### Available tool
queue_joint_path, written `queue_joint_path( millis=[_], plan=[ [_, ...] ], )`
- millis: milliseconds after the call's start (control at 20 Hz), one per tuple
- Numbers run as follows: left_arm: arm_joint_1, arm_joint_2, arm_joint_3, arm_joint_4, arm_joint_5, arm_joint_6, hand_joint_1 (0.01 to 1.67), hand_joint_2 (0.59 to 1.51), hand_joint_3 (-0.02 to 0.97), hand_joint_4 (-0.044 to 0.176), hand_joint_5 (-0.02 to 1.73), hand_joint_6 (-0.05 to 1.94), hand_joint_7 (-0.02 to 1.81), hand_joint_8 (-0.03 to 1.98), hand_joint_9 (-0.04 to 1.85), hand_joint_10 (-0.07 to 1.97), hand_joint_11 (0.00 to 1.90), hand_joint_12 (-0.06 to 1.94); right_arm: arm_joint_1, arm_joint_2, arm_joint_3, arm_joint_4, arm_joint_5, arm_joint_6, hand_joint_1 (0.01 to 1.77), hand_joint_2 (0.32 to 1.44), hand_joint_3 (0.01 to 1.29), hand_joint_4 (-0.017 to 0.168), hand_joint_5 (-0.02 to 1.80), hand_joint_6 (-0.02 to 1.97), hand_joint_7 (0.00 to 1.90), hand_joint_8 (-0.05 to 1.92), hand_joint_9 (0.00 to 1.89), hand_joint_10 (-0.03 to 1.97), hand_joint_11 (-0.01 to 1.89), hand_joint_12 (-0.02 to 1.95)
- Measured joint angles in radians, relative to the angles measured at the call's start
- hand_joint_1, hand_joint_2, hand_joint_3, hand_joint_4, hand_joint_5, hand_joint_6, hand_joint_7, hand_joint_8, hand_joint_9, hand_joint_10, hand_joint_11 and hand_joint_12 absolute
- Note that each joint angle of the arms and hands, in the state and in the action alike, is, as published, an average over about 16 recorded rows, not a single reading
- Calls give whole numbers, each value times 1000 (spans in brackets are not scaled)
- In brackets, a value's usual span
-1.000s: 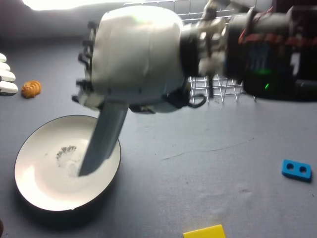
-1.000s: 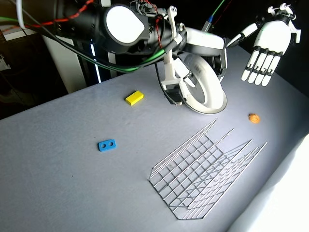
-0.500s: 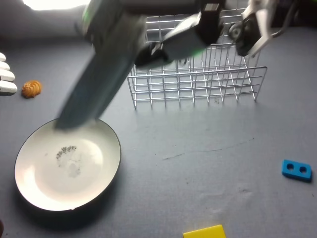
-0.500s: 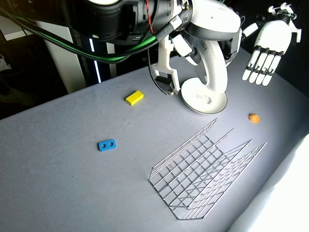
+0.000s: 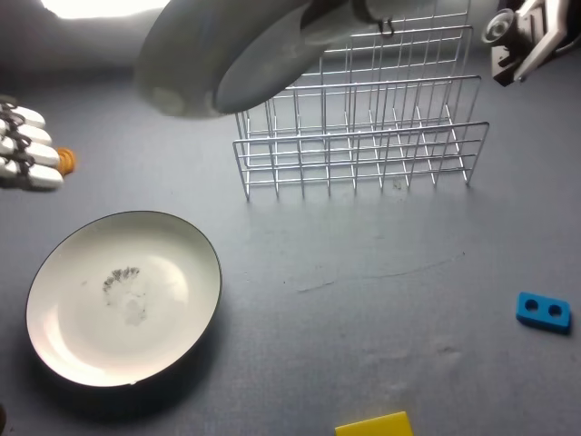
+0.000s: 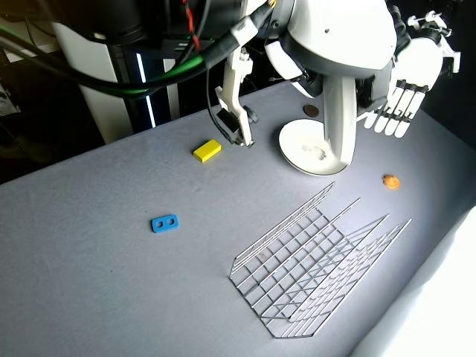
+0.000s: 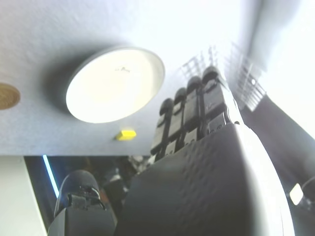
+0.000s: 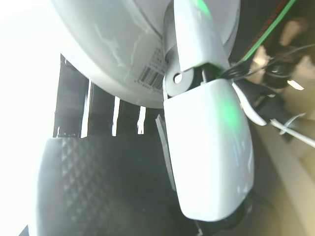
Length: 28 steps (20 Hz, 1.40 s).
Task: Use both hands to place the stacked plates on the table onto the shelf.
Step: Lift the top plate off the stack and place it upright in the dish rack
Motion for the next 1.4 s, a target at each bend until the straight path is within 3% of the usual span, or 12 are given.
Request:
queue_joint_path(
  millis=[400, 850, 1400],
  plan=[
    [23, -33, -26, 14, 13, 12, 13, 1011, 22, 1, 21, 15, 13, 12, 17, 7, 15, -12, 18, 11, 63, 94, -111, 112, 1346, 1006, 14, 1, 863, 1027, 1053, 807, 1016, 1062, 872, 1024],
    [76, -71, -27, 7, 31, 17, 13, 1016, 21, 1, 21, 14, 17, 12, 21, 7, 15, -12, 20, -12, 158, 208, -218, 148, 1357, 1005, 14, 0, 857, 1033, 1042, 814, 1011, 1067, 884, 1020],
    [135, -100, -20, -3, 65, 22, 13, 1016, 21, 1, 21, 15, 18, 12, 21, 6, 15, -12, -38, -84, 265, 245, -249, 112, 1363, 1004, 14, 0, 881, 1007, 1043, 794, 1020, 1002, 883, 1020]
  ],
)
